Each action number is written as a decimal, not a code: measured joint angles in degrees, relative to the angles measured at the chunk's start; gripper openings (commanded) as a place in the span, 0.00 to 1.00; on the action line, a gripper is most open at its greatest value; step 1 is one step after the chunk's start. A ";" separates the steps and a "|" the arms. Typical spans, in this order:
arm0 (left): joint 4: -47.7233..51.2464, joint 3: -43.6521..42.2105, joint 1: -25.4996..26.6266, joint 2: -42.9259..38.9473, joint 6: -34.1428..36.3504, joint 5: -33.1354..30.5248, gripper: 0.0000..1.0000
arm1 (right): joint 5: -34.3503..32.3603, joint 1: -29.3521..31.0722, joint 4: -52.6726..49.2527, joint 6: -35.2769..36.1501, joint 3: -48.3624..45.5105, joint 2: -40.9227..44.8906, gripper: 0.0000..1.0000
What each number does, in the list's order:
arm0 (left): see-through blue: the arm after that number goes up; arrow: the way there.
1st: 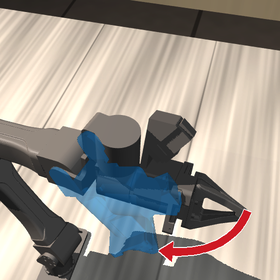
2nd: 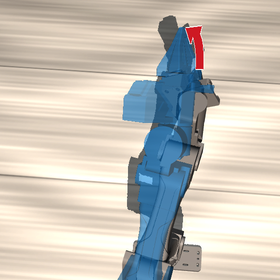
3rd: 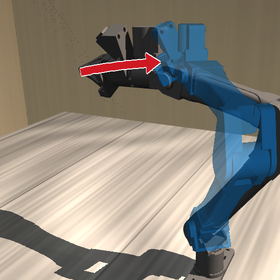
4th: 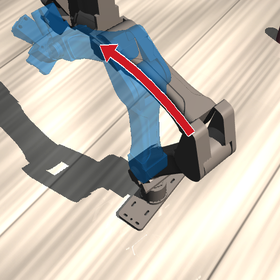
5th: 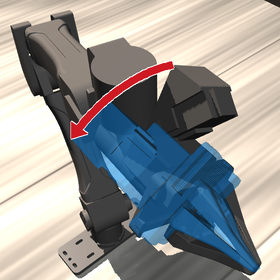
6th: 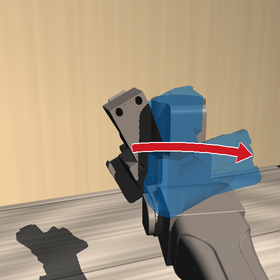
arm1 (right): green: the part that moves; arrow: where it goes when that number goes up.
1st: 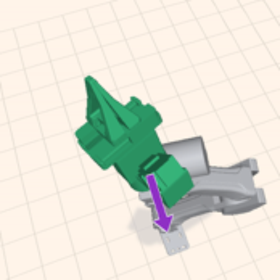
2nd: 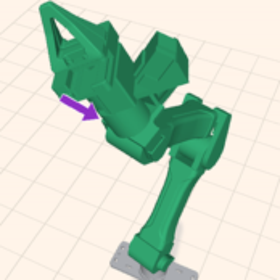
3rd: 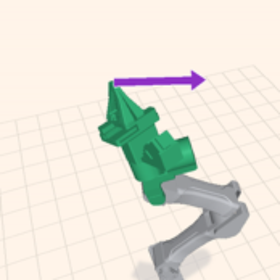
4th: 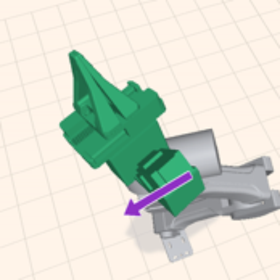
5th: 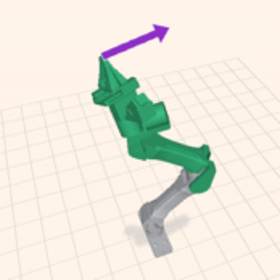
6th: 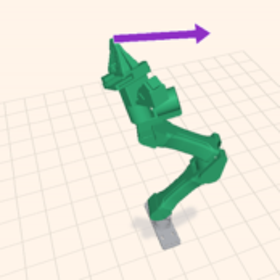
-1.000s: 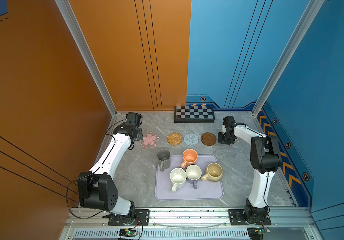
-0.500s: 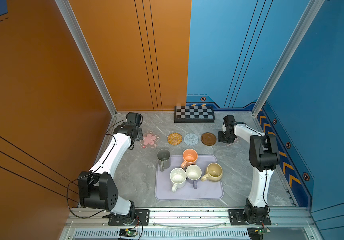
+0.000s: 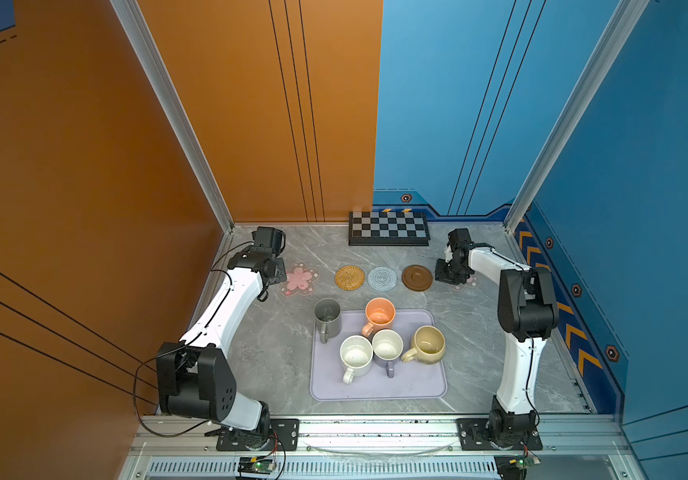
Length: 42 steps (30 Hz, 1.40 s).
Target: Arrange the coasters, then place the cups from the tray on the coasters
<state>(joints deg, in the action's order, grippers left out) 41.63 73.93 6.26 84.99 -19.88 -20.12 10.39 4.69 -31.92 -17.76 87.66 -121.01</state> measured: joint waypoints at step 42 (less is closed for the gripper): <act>-6.73 -26.18 -4.26 -24.02 -11.61 26.43 0.55 | -5.97 10.29 -11.69 0.50 -30.75 69.07 0.61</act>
<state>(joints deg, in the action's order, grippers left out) 34.89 47.75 2.00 60.97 -31.48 6.31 4.43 14.98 -43.62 -17.26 56.90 -51.94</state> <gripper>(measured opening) 0.604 0.609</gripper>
